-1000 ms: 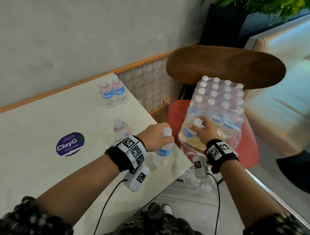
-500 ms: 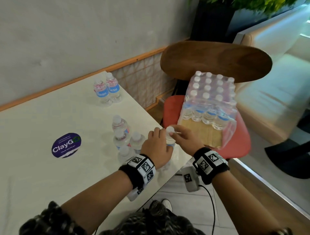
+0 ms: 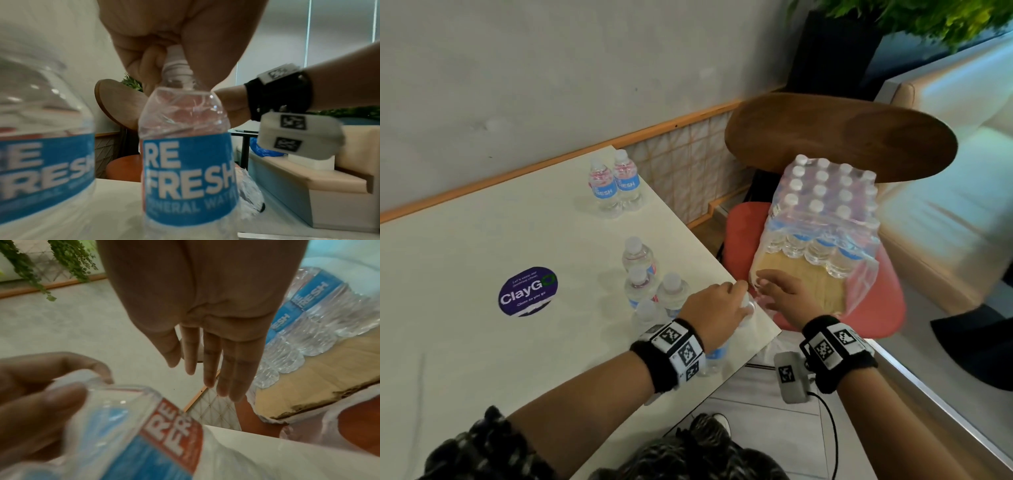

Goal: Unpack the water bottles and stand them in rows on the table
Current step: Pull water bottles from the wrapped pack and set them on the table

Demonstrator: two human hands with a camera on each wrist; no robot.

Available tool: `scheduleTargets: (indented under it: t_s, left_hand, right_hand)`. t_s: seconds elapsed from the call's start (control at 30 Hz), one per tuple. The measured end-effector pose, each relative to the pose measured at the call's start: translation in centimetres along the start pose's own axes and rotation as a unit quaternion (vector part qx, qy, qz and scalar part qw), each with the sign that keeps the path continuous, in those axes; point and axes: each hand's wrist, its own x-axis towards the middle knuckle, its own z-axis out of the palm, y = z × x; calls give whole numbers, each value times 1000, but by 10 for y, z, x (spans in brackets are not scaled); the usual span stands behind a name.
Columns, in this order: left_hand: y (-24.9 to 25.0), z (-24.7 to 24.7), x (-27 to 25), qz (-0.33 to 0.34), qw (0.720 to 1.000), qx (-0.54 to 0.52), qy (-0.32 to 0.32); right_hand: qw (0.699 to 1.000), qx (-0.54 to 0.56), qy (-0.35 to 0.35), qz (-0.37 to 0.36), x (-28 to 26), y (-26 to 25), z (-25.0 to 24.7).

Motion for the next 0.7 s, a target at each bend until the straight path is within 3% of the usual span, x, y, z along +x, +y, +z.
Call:
scheduleTargets:
  t_s: [0.13,0.23,0.37,0.57,0.7]
  left_hand:
    - [-13,-15,-34,74,995,-38,53]
    - [-20,-31,-61,89,993,-62,52]
    - [-42,-49,-101,126,985,-27,118]
    - [-81,-72,-148,82,991,-22,101]
    - [-116,-98,-188,-43,995,-24,92]
  right_hand:
    - [999,-42,-32,-13,1,-6,9]
    - [996,-59,-53,-39,0,-16,28]
    - [988,-88,-87,-92,-10,-39,67]
    - [965,-138,-86,-206,-27,-64,116]
    - [959,-182,-78,-205,-39,-61,151]
